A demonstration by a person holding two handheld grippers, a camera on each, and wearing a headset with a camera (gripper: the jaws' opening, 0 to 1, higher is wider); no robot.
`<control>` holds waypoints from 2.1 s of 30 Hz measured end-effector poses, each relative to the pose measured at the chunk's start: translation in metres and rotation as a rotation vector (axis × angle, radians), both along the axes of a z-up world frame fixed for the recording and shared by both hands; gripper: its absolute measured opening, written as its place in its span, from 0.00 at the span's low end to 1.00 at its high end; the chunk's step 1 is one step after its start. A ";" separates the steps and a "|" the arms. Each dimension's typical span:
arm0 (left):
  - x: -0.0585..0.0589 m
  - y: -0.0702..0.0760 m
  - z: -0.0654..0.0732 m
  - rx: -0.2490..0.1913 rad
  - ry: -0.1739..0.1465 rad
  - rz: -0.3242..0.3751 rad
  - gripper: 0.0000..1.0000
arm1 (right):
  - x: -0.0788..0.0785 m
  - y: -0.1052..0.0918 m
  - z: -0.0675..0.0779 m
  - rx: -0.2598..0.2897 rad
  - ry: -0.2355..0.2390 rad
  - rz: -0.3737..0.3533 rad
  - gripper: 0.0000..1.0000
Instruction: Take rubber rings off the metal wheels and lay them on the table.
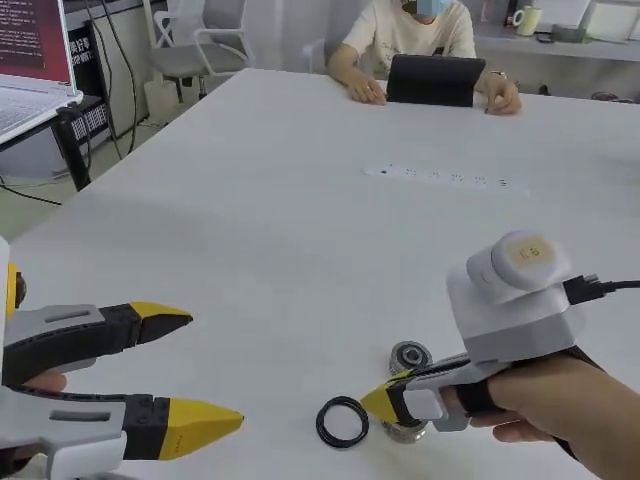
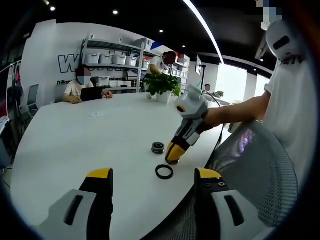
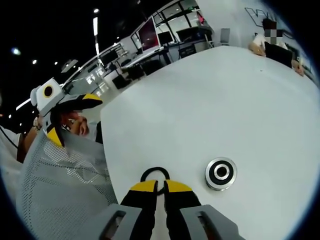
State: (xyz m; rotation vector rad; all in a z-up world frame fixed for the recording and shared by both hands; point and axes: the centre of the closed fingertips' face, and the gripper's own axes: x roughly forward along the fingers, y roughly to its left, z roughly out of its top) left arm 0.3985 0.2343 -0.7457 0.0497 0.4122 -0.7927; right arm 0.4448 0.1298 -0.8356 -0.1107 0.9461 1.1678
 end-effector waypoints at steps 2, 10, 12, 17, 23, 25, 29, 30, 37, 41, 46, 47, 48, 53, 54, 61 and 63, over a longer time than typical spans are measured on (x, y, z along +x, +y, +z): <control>0.000 0.000 0.000 0.001 0.001 0.000 0.64 | 0.001 0.000 0.003 0.004 -0.007 0.000 0.02; 0.000 0.000 0.000 0.004 0.002 -0.002 0.64 | 0.005 0.000 0.011 0.010 -0.038 0.003 0.04; -0.001 0.000 -0.001 0.003 0.005 -0.003 0.64 | 0.004 0.001 0.015 0.018 -0.041 0.004 0.05; -0.001 -0.001 -0.001 0.008 0.008 -0.006 0.65 | 0.003 0.006 0.025 0.020 -0.085 0.032 0.06; -0.002 -0.003 -0.003 0.011 0.015 -0.019 0.66 | 0.005 0.010 0.046 0.066 -0.116 0.025 0.08; -0.003 -0.004 -0.003 0.009 0.018 -0.024 0.66 | 0.004 0.013 0.055 0.083 -0.143 0.035 0.09; -0.003 -0.005 -0.004 0.005 0.024 -0.029 0.67 | -0.002 0.017 0.068 0.103 -0.177 0.065 0.11; -0.004 -0.005 -0.004 0.005 0.027 -0.032 0.67 | -0.005 0.017 0.072 0.109 -0.191 0.075 0.14; -0.006 -0.008 -0.007 0.009 0.042 -0.052 0.70 | -0.021 0.013 0.087 0.115 -0.251 0.126 0.27; -0.009 -0.011 -0.007 0.000 0.052 -0.068 0.73 | -0.029 0.008 0.095 0.134 -0.285 0.140 0.40; -0.013 -0.015 -0.009 0.000 0.065 -0.099 0.79 | -0.036 -0.008 0.096 0.150 -0.300 0.142 0.47; -0.014 -0.016 -0.009 0.001 0.068 -0.101 0.81 | -0.037 -0.011 0.097 0.157 -0.302 0.137 0.49; -0.014 -0.016 -0.010 0.003 0.070 -0.104 0.82 | -0.037 -0.015 0.098 0.168 -0.306 0.127 0.50; -0.015 -0.017 -0.011 -0.003 0.081 -0.108 0.84 | -0.033 -0.036 0.103 0.200 -0.330 0.080 0.52; -0.016 -0.017 -0.011 -0.004 0.082 -0.109 0.85 | -0.031 -0.043 0.103 0.207 -0.333 0.058 0.53; -0.016 -0.018 -0.010 -0.011 0.083 -0.106 0.87 | -0.030 -0.075 0.100 0.218 -0.348 -0.023 0.58; -0.016 -0.017 -0.010 -0.013 0.082 -0.102 0.87 | -0.029 -0.083 0.098 0.218 -0.350 -0.054 0.61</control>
